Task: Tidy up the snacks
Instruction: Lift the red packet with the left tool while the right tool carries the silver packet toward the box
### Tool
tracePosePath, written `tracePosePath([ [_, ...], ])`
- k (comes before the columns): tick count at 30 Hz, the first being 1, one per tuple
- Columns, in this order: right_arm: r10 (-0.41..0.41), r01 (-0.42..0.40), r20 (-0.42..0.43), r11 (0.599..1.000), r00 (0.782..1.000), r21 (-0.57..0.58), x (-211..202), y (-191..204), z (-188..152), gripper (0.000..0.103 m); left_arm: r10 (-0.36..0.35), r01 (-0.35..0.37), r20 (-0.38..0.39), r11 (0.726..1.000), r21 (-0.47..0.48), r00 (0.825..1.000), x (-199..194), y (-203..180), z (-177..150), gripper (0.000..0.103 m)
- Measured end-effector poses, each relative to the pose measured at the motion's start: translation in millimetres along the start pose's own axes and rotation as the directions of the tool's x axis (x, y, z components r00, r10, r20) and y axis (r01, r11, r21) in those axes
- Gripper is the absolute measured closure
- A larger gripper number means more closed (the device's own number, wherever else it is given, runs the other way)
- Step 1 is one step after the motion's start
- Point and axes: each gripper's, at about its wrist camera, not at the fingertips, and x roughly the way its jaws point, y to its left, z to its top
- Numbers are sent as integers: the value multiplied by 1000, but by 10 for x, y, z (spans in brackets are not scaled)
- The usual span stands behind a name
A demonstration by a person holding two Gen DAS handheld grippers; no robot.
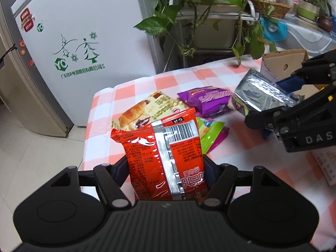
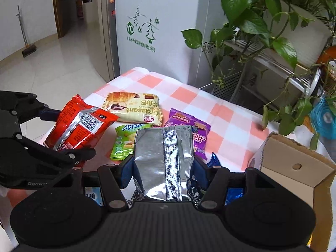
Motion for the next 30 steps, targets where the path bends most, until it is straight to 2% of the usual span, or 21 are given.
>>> tracePosePath([
  [14, -35, 31, 59, 997, 998, 68, -304, -378, -71, 37, -29, 27, 42, 999, 40, 999, -172, -435, 148, 34],
  [30, -85, 59, 134, 981, 987, 183, -702, -944, -159, 37, -101, 95, 102, 993, 68, 990, -394, -1022, 561, 34],
])
